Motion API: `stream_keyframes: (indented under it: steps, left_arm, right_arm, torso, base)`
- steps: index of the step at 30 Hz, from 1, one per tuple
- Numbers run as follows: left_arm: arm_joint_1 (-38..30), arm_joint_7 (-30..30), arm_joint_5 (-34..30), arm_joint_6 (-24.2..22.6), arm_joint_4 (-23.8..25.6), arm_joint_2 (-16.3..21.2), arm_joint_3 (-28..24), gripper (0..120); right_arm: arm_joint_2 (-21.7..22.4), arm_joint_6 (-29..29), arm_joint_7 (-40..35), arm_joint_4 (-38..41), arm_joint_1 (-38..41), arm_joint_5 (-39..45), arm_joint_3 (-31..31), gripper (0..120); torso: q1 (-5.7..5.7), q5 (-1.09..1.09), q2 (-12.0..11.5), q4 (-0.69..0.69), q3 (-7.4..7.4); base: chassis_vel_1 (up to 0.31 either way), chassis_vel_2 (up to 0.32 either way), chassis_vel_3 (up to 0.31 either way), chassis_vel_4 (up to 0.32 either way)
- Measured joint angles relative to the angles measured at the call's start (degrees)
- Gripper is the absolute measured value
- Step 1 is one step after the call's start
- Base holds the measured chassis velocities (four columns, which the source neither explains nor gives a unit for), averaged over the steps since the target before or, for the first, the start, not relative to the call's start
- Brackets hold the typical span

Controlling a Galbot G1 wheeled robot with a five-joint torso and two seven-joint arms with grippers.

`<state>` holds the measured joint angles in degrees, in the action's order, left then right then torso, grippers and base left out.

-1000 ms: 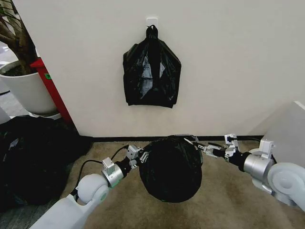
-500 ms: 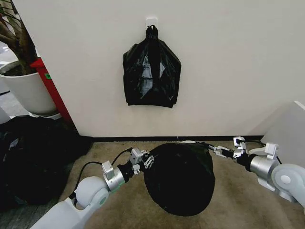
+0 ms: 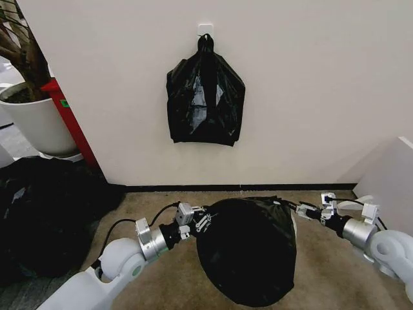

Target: Place the garbage bag over the trash bin.

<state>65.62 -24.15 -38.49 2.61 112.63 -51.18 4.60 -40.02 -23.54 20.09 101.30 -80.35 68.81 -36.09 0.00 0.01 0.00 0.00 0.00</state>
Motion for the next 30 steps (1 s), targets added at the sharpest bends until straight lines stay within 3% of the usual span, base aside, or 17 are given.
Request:
stream_keyframes:
  steps: [6,16,17,21,22,24,25,30]
  left_arm:
    - [0.04,0.16,0.36,-0.88,-3.01,-0.5,0.24,1]
    - [0.73,-1.14,-0.89,-2.91,-3.75,-0.43,0.64,1]
    - [0.79,0.41,-1.42,-3.18,-3.87,-0.58,0.53,1]
    - [1.02,17.62,-5.67,-3.72,-3.91,-2.76,-0.86,1]
    - [0.92,19.67,-6.3,-3.78,-3.87,-3.04,-1.08,1]
    - [-0.39,29.54,-9.62,-5.02,-3.14,-4.72,-2.77,1]
    - [-0.39,29.54,-9.62,-5.02,-3.14,-4.72,-2.77,1]
    - [-2.03,41.63,-13.57,-7.02,-1.59,-6.51,-5.36,1]
  right_arm:
    - [0.97,-0.16,0.09,3.38,-1.15,3.41,-1.27,100]
    - [1.72,-0.39,-0.4,4.03,-1.19,7.17,-2.27,100]
    - [1.7,-0.12,-0.6,4.53,-1.19,7.09,-2.6,100]
    - [1.22,1.43,-6.08,10.68,-0.01,5.58,-3.28,100]
    - [1.08,1.5,-7.36,12.06,0.14,4.85,-3.28,100]
    - [-0.3,1.61,-14.65,18.37,0.52,0.34,-2.26,100]
    - [-0.3,1.61,-14.65,18.37,0.52,0.34,-2.26,100]
    - [-4.23,-1.31,-26.35,30.32,1.11,-5.3,3.32,100]
  torso:
    - [0.0,-0.03,0.0,0.01,0.0]
    - [0.0,0.0,0.0,0.0,0.0]
    - [0.0,0.01,0.0,0.0,0.0]
    - [0.0,-0.02,0.0,0.01,0.0]
    - [0.0,-0.03,0.0,0.02,0.0]
    - [0.0,-0.04,0.0,0.03,0.0]
    - [0.0,-0.04,0.0,0.03,0.0]
    - [0.0,-0.01,0.0,-0.02,0.0]
  base:
    - [0.0,0.0,0.0,0.0]
    - [0.0,0.0,0.0,0.0]
    - [0.0,0.0,0.0,0.0]
    - [0.0,0.0,0.0,0.0]
    - [0.0,0.0,0.0,0.0]
    - [0.0,0.0,0.0,0.0]
    - [0.0,0.0,0.0,0.0]
    - [0.0,0.0,0.0,0.0]
